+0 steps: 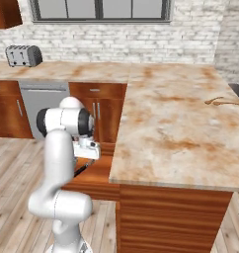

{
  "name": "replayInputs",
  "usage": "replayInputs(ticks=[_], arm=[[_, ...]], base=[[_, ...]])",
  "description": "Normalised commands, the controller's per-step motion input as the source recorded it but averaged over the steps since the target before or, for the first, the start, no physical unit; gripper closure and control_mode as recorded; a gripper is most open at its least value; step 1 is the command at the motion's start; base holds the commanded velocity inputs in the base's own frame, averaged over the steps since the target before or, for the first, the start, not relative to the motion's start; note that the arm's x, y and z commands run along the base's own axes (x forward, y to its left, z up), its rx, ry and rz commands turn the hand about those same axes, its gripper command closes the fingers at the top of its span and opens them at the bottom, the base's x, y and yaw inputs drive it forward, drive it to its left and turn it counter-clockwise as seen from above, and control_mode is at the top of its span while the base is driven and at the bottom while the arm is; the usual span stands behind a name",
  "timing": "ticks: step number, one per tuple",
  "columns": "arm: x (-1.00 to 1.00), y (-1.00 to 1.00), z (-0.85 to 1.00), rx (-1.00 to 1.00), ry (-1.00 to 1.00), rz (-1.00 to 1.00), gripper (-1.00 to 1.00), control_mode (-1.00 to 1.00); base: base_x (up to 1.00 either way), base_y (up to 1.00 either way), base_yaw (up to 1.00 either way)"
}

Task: Pick up the metallic utensils from the counter and place them in the open drawer. Make sure not to pick up any wooden utensils.

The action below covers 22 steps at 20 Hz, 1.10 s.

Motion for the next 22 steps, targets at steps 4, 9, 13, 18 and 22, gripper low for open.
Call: replayInputs(ticks=[4, 9, 13, 18, 22], arm=[[-0.42, -0.03, 1.00, 0.07, 0.00, 0.00, -1.00, -1.00], [-0.88, -0.14, 0.98, 0.10, 0.00, 0.00, -1.00, -1.00], [-1.00, -0.22, 0.71, 0.11, -0.07, 0.00, -1.00, -1.00], [-1.00, -0.13, 0.81, 0.02, -0.02, 0.00, -1.00, -1.00], [-1.00, 0.00, 0.94, 0.00, -0.07, 0.04, -1.00, -1.00]], base=[[0.00, 0.00, 0.00], [0.00, 0.00, 0.00], [0.00, 0.00, 0.00], [0.00, 0.00, 0.00], [0.00, 0.00, 0.00]])
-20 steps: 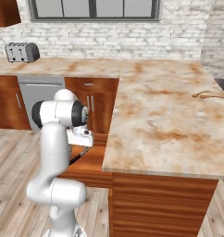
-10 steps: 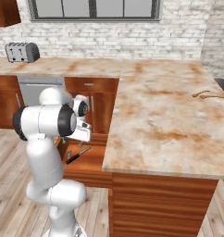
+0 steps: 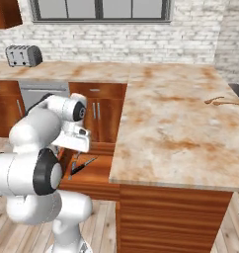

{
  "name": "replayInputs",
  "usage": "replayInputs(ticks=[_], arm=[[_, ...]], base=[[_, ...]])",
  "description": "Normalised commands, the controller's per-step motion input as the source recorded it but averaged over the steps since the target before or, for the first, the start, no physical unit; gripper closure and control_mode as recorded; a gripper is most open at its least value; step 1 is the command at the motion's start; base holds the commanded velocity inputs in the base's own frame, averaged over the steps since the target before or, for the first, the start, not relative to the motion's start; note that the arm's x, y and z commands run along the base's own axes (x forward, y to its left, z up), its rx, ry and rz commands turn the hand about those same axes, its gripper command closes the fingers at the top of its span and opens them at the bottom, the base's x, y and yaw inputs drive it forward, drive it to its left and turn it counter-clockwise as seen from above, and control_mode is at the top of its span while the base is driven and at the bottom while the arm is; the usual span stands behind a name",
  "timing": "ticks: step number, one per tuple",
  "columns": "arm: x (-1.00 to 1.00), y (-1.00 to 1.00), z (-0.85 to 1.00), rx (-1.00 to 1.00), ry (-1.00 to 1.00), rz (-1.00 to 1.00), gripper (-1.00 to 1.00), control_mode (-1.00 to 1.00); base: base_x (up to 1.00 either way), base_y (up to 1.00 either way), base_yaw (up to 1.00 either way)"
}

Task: Pick up the metallic utensils from the counter and place them in the open drawer. Make sure not to pick up any wooden utensils.

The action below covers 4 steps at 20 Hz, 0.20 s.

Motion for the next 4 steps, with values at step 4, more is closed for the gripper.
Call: replayInputs(ticks=[4], arm=[[-1.00, 0.00, 0.61, 0.00, -0.23, 0.09, -1.00, -1.00]], base=[[0.00, 0.00, 0.00]])
